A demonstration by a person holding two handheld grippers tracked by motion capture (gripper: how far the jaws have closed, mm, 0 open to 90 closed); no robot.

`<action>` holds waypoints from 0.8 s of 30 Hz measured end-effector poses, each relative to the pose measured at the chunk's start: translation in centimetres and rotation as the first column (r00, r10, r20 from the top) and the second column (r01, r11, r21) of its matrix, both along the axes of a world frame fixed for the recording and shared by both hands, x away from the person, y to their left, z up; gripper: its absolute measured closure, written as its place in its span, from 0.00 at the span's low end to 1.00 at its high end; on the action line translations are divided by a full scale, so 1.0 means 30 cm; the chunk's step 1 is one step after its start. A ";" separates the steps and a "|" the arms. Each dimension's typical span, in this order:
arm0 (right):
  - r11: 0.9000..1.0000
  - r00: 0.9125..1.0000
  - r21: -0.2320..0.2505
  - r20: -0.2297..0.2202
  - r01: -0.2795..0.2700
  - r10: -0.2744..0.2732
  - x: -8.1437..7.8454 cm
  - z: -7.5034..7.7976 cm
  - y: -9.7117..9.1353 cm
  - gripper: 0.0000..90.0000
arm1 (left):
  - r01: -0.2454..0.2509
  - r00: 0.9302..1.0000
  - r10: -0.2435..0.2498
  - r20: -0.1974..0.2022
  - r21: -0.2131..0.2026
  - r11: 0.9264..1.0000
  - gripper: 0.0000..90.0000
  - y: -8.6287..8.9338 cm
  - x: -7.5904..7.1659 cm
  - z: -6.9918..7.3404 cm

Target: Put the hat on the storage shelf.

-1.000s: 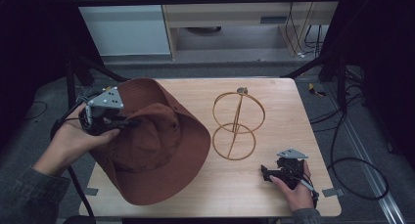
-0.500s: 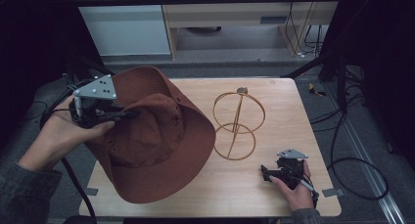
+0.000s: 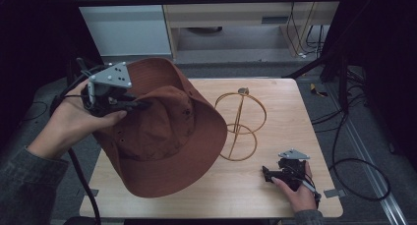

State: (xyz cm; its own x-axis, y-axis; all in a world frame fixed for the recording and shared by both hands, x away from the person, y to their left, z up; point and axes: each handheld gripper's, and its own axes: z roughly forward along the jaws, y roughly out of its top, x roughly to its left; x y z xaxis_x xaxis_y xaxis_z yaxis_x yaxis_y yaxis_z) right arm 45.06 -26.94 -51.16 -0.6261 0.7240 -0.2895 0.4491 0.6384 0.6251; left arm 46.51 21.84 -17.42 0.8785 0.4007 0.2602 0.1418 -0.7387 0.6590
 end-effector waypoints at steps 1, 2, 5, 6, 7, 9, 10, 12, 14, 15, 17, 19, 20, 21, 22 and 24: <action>1.000 1.000 0.000 0.000 0.000 0.000 0.000 0.000 0.000 0.01 | 0.005 1.000 -0.005 0.003 0.000 1.000 0.99 -0.012 0.002 0.012; 1.000 1.000 0.000 -0.001 0.000 0.000 0.000 0.000 0.000 0.01 | 0.008 1.000 -0.008 0.004 0.000 1.000 0.99 -0.021 0.004 0.020; 1.000 1.000 0.000 0.000 0.000 0.000 0.000 0.000 0.000 0.01 | 0.011 1.000 -0.011 0.011 0.005 1.000 0.99 -0.054 0.014 0.049; 1.000 1.000 0.003 -0.001 -0.002 0.002 0.000 0.000 0.000 0.01 | 0.011 1.000 -0.011 0.011 0.005 1.000 0.99 -0.054 0.014 0.049; 1.000 1.000 0.002 0.000 -0.001 0.001 0.000 0.000 0.000 0.01 | 0.014 1.000 -0.014 0.008 -0.003 1.000 0.99 -0.068 0.024 0.061; 1.000 1.000 0.002 0.000 -0.001 0.001 0.000 0.000 0.000 0.01 | 0.020 1.000 -0.020 0.002 -0.007 1.000 0.99 -0.083 0.039 0.065; 1.000 1.000 0.002 -0.001 -0.001 0.001 0.000 0.000 0.000 0.01 | 0.020 1.000 -0.020 -0.001 -0.008 1.000 0.99 -0.094 0.049 0.066; 1.000 1.000 0.001 -0.001 -0.001 0.001 0.000 0.000 0.000 0.01 | 0.033 0.999 -0.033 -0.010 0.002 0.999 0.99 -0.124 0.068 0.068; 1.000 1.000 0.002 -0.001 -0.001 0.001 0.000 0.000 0.000 0.01 | 0.038 0.999 -0.038 -0.009 0.001 0.999 0.99 -0.135 0.074 0.070; 1.000 1.000 0.001 -0.001 -0.001 0.001 0.000 0.000 0.000 0.01 | 0.054 0.999 -0.054 -0.006 0.005 0.999 0.99 -0.165 0.087 0.077; 1.000 1.000 -0.001 0.000 -0.003 0.003 0.001 0.000 0.000 0.01 | 0.062 0.998 -0.062 -0.007 -0.001 0.998 0.99 -0.194 0.092 0.080; 1.000 1.000 -0.002 0.000 -0.005 0.005 0.001 0.000 -0.001 0.01 | 0.065 0.998 -0.065 -0.011 -0.001 0.998 0.99 -0.223 0.102 0.081; 1.000 1.000 -0.001 0.000 -0.002 0.002 0.000 0.000 0.000 0.01 | 0.065 0.998 -0.065 -0.020 -0.003 0.998 0.99 -0.233 0.105 0.081; 1.000 1.000 0.000 0.000 -0.001 0.001 0.000 -0.001 0.000 0.01 | 0.069 0.997 -0.069 -0.024 0.000 0.998 0.99 -0.248 0.107 0.079; 1.000 1.000 0.008 -0.010 -0.008 0.008 -0.002 0.001 0.000 0.01 | 0.069 0.997 -0.069 -0.024 0.000 0.998 0.99 -0.248 0.107 0.079; 1.000 1.000 0.005 -0.007 -0.010 0.010 -0.001 0.001 -0.001 0.01 | 0.080 0.997 -0.080 -0.021 0.024 0.996 0.99 -0.296 0.114 0.084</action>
